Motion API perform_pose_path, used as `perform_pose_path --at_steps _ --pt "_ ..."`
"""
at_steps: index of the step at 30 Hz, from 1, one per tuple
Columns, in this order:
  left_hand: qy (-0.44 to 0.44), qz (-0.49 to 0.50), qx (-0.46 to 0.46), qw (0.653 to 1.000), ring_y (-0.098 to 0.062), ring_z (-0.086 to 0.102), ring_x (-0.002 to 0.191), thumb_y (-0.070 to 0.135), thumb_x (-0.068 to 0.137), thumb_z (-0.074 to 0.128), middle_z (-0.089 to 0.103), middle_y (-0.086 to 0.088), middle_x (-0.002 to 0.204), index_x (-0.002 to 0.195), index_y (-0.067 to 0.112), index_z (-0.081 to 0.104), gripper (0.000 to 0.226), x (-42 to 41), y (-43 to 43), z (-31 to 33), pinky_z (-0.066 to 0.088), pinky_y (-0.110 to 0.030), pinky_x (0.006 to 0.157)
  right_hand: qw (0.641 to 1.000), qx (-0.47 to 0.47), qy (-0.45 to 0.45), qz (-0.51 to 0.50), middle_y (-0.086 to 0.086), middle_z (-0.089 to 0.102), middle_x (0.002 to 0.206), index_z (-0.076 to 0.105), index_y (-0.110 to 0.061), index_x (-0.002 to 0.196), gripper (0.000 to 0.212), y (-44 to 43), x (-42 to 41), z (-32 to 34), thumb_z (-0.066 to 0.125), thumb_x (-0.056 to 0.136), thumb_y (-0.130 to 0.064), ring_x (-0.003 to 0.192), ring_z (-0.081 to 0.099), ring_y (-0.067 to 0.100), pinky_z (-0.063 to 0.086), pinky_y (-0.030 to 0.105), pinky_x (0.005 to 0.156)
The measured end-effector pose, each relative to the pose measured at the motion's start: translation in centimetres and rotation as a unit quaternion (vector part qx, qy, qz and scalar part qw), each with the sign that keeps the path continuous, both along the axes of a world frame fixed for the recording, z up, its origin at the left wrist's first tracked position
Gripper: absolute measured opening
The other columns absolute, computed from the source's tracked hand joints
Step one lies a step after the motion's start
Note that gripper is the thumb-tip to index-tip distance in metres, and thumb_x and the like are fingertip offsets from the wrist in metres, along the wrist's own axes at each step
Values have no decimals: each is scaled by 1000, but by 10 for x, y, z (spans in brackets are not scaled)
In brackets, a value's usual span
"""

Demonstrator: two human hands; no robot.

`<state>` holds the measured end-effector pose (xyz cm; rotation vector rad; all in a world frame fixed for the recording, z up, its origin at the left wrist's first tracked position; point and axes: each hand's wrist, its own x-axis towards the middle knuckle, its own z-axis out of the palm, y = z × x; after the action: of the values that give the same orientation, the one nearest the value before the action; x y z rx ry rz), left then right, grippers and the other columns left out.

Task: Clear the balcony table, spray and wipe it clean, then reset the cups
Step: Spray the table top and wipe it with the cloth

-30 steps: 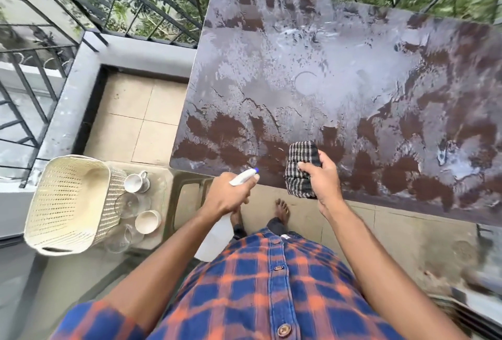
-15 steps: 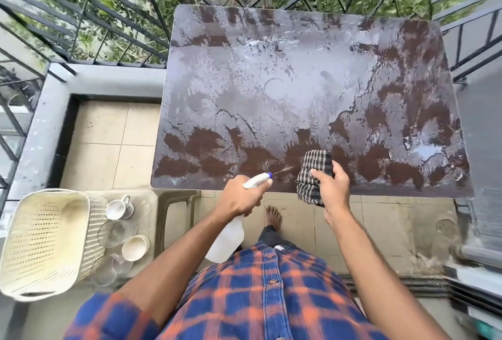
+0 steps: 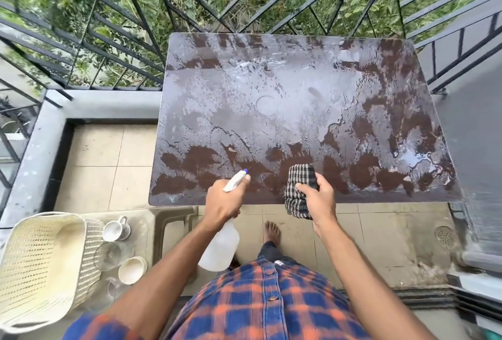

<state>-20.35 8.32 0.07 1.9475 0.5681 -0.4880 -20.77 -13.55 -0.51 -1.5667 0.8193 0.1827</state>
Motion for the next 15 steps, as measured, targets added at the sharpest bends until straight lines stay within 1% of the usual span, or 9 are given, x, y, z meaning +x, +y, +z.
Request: perform_pose_path --at_steps 2,4,6,8,10,12,13,15 --pt "11 0 -25 1000 -21 58 39 56 92 63 74 -7 62 70 3 69 58 -3 8 2 51 -31 50 1000 6 -7 12 7 75 96 68 -15 111 30 8 2 0 67 88 3 83 70 24 60 40 74" --pt "16 9 -50 999 -21 57 39 53 91 64 76 -6 71 77 3 72 53 -7 14 2 49 -32 49 1000 11 -10 25 8 75 98 67 -13 115 32 15 3 1 67 87 4 84 71 26 60 41 75" --pt "9 33 -41 999 -21 56 39 56 89 64 73 -9 67 75 2 71 56 -12 22 2 49 -32 48 999 12 -11 37 8 76 100 67 -13 117 34 23 3 1 68 87 4 85 72 25 61 40 75" --pt "5 88 -19 996 -20 56 39 59 87 63 69 -9 60 72 2 69 59 -17 30 1 49 -32 50 999 10 -14 48 9 76 100 68 -12 116 34 29 4 -1 68 86 5 86 71 25 60 40 77" --pt "-5 150 -6 989 -19 57 40 56 92 62 71 -7 62 70 8 70 54 -20 40 4 50 -31 53 998 10 -12 58 13 76 103 68 -10 117 35 33 5 -4 68 86 6 89 72 29 60 43 80" --pt "-11 172 5 985 -19 60 42 56 93 62 76 -9 70 73 11 72 50 -23 52 3 55 -35 58 998 9 -7 68 13 76 104 68 -10 118 37 38 6 -6 69 85 5 93 73 33 61 49 84" --pt "-13 170 20 985 -21 64 46 60 91 61 76 -11 72 76 10 73 53 -25 58 3 59 -39 62 997 5 -5 74 12 77 103 69 -12 117 37 40 6 -7 70 84 3 96 73 35 60 52 87" --pt "-24 169 56 984 -31 69 57 73 82 56 73 -13 69 75 8 72 67 -30 73 4 60 -46 67 996 4 -7 86 11 77 104 69 -18 112 35 47 8 -6 70 84 3 100 72 36 59 54 89"
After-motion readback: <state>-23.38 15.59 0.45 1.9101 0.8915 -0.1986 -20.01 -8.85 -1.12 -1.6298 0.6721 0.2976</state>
